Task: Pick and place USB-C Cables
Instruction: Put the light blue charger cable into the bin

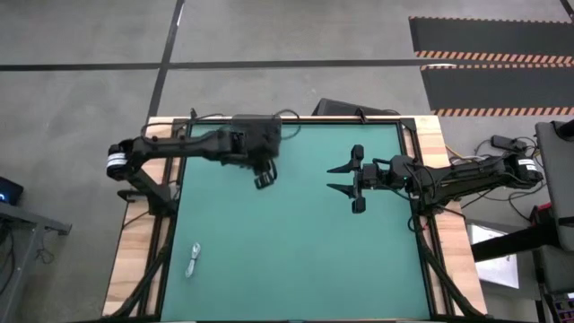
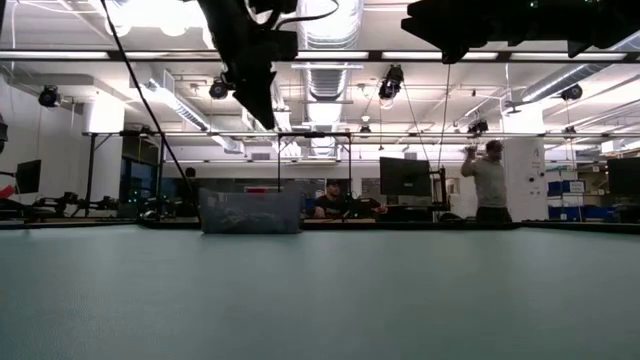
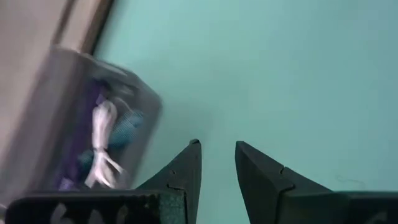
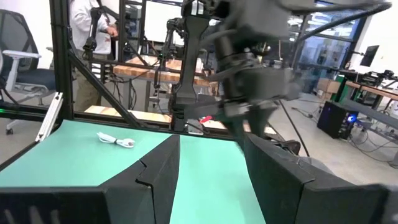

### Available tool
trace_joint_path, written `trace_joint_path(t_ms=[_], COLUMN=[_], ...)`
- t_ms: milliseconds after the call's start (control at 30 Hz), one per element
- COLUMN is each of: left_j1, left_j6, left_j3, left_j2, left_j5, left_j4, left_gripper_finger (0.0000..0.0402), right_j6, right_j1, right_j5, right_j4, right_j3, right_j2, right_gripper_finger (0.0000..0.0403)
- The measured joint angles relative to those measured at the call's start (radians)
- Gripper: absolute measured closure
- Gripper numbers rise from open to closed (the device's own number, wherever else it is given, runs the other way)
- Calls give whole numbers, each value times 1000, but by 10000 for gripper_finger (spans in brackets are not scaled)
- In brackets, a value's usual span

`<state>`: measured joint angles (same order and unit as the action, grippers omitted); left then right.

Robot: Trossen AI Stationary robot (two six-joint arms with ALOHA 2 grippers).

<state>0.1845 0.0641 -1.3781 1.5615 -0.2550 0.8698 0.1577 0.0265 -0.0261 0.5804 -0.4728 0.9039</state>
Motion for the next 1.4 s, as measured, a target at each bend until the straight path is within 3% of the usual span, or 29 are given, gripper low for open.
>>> trace_joint_path(t_ms=[400,900,1400], left_j1=[-170,-362,-574], left_j6=[277,756,1187], left_j3=[82,231,261], left_j2=[-1,-1,1], left_j5=[34,331,388], left_j4=[73,177,197], left_gripper_finger=[320,320,320], right_j6=[24,99,179], right_j1=[0,0,0], right_j5=[0,0,0], right_j4=[8,69,129], right_j3=[0,0,0], right_j2=[0,0,0], right_gripper_finger=[232,232,232])
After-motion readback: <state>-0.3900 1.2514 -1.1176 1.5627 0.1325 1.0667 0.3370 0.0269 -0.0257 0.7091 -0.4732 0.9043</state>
